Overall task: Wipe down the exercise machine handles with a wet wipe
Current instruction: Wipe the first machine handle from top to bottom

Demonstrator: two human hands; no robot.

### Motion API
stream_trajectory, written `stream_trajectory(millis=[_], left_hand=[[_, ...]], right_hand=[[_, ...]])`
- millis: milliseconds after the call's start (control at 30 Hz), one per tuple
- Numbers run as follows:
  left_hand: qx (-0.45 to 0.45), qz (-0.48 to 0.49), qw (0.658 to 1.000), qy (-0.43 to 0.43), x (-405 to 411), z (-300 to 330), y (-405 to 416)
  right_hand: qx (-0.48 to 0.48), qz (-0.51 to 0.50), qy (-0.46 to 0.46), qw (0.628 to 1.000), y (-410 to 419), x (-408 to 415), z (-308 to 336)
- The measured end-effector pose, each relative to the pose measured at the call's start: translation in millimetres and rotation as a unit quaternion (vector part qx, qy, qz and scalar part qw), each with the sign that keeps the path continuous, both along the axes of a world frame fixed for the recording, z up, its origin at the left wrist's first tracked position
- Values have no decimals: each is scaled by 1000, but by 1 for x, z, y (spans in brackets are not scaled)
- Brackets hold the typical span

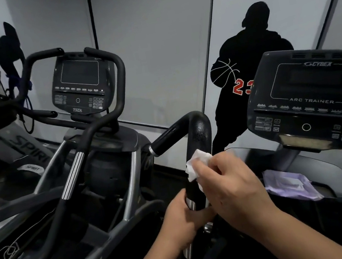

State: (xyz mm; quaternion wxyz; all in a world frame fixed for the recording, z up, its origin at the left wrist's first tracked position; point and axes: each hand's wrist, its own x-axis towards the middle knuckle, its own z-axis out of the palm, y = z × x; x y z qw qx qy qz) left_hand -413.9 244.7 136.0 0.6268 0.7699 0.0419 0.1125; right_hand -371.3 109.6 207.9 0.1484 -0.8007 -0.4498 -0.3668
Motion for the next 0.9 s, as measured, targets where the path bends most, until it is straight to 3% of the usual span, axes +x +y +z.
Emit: stream_trajectory(millis=[167, 267, 400, 500, 600, 700, 833, 900], left_hand=[[-24, 51, 998, -14, -2, -2, -13], [22, 80, 996, -21, 0, -2, -16], [-7, 75, 997, -16, 2, -6, -16], [-27, 80, 996, -18, 2, -8, -16], [3, 96, 995, -13, 7, -13, -15], [-2, 97, 995, -2, 11, -15, -15], [6, 98, 994, -42, 11, -12, -17], [9, 104, 994, -37, 14, -15, -16]], right_hand=[[-73, 23, -43, 996, -3, -7, -15], [-88, 54, -54, 993, -2, -6, -11], [-74, 29, 68, 994, 5, -9, 5], [-80, 36, 109, 990, 8, -16, -7], [-57, 21, 11, 998, 5, -16, 2], [-4, 4, -27, 1000, 10, -6, 12], [-130, 39, -87, 987, 7, -11, -11], [-139, 49, -88, 985, 3, -5, 1]])
